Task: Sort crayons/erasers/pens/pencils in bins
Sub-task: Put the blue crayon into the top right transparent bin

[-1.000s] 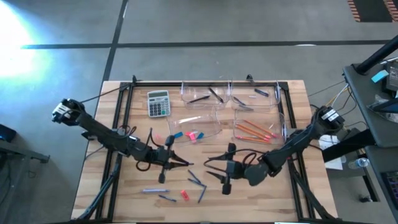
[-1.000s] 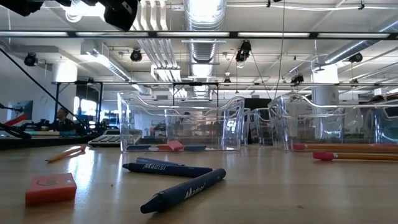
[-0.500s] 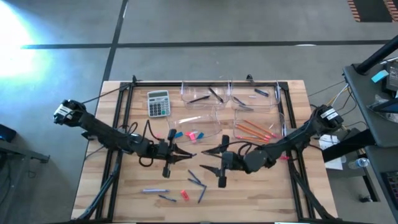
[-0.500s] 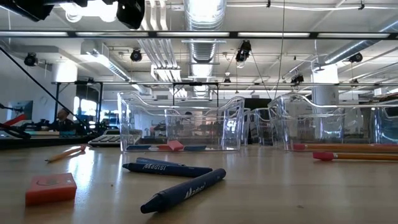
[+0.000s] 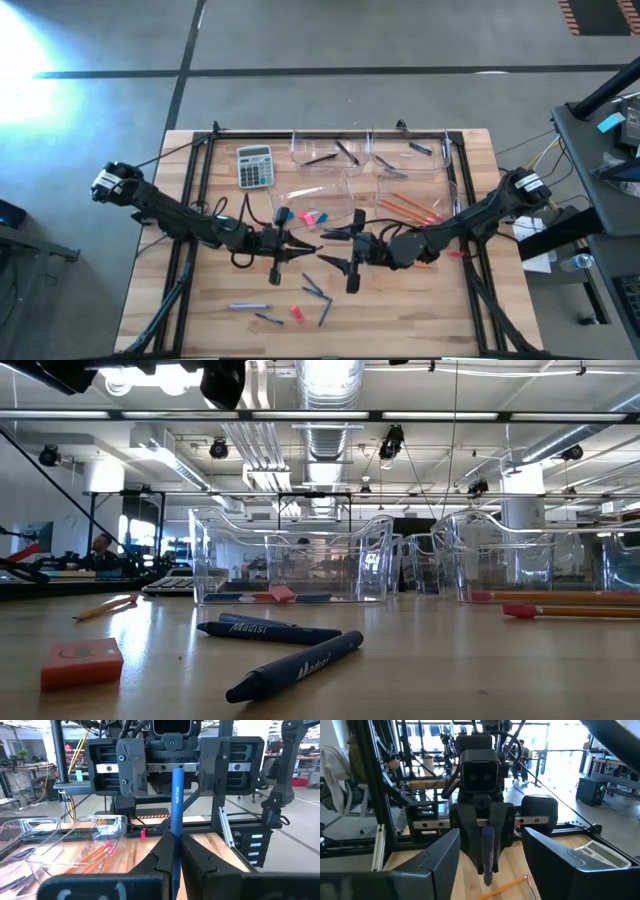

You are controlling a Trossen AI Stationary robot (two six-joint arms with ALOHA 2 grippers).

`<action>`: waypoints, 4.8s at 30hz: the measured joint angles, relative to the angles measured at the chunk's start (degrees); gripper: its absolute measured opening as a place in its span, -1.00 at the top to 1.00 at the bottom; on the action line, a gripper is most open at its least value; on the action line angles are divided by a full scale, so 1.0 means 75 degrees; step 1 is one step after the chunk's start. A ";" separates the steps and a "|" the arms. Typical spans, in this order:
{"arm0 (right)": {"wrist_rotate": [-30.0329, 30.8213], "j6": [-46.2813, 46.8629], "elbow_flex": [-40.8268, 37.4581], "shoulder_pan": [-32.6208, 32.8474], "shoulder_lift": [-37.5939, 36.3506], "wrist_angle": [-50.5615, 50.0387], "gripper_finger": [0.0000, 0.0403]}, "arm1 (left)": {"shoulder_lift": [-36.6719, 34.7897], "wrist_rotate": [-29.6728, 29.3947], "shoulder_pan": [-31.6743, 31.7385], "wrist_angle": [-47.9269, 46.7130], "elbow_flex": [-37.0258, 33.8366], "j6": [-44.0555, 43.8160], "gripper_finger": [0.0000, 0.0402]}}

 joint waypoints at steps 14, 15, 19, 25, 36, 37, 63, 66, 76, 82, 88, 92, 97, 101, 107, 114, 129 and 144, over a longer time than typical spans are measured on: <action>-0.0055 0.0144 0.0000 -0.0112 0.0000 -0.0049 0.62 | -0.0009 0.0022 0.0000 0.0076 0.0003 -0.0039 0.99; -0.0077 0.0176 0.0000 -0.0128 0.0000 -0.0057 0.66 | -0.0010 0.0018 0.0001 0.0076 0.0003 -0.0073 0.99; -0.0117 0.0193 0.0006 -0.0143 0.0000 -0.0086 0.81 | -0.0009 0.0015 0.0003 0.0073 0.0003 -0.0198 0.99; -0.0114 0.0199 0.0009 -0.0159 -0.0001 -0.0185 0.92 | -0.0006 0.0012 0.0003 0.0032 0.0000 -0.0210 0.99; -0.0037 0.0216 0.0009 -0.0169 0.0000 -0.0300 0.93 | -0.0017 0.0019 0.0000 -0.0009 -0.0098 -0.0406 0.57; -0.0003 0.0217 0.0009 -0.0169 0.0000 -0.0321 0.93 | -0.0020 0.0017 0.0000 -0.0011 -0.0110 -0.0408 0.52; 0.1445 0.1767 0.2674 -0.3275 -0.0367 -1.1527 0.94 | -0.1547 -0.0901 -0.0003 -0.3221 -0.0402 -0.0828 0.21; 0.1447 0.1889 0.2786 -0.4273 -0.0374 -1.2811 0.94 | -0.1539 -0.0901 -0.0003 -0.3227 -0.0405 -0.0828 0.21; 0.0813 0.1023 0.1877 -0.6865 -0.0455 -1.2748 0.94 | -0.1536 -0.0901 -0.0003 -0.3223 -0.0408 -0.0828 0.21; 0.0823 0.0682 0.1374 -0.7210 -0.0457 -1.1992 0.75 | -0.1536 -0.0901 0.0000 -0.3223 -0.0408 -0.0821 0.21; 0.0815 0.0464 0.1268 -0.7195 -0.0485 -1.1698 0.38 | -0.1538 -0.0901 0.0000 -0.3228 -0.0417 -0.0807 0.21; 0.0811 0.0790 0.1436 -0.7050 -0.0668 -1.2140 0.22 | -0.1536 -0.0901 0.0000 -0.3233 -0.0437 -0.0807 0.21; 0.0818 0.1318 0.1530 -0.6126 -0.1562 -1.2240 0.18 | -0.1536 -0.0901 0.0000 -0.3335 -0.0460 -0.0810 0.21; 0.0816 0.2138 0.1419 -0.4808 -0.2525 -1.1982 0.18 | -0.1536 -0.0999 0.0000 -0.3474 -0.0461 -0.0807 0.21; 0.1068 0.2802 0.0334 -0.2385 -0.3686 -0.9436 0.17 | -0.1536 -0.1313 0.0008 -0.3445 -0.0463 -0.0809 0.21; 0.1423 0.1648 -0.1594 -0.0346 -0.3854 -0.4467 0.17 | -0.1535 -0.1335 0.0009 -0.3437 -0.0463 -0.1003 0.21; -0.0199 0.0639 -0.3279 0.0379 -0.0022 0.1499 0.17 | -0.1530 -0.1448 0.0009 -0.3503 -0.0463 -0.0970 0.21; -0.2378 -0.0059 0.0547 0.0430 0.3080 -0.3448 0.32 | -0.1530 -0.1445 0.0009 -0.3509 -0.0463 -0.0784 0.21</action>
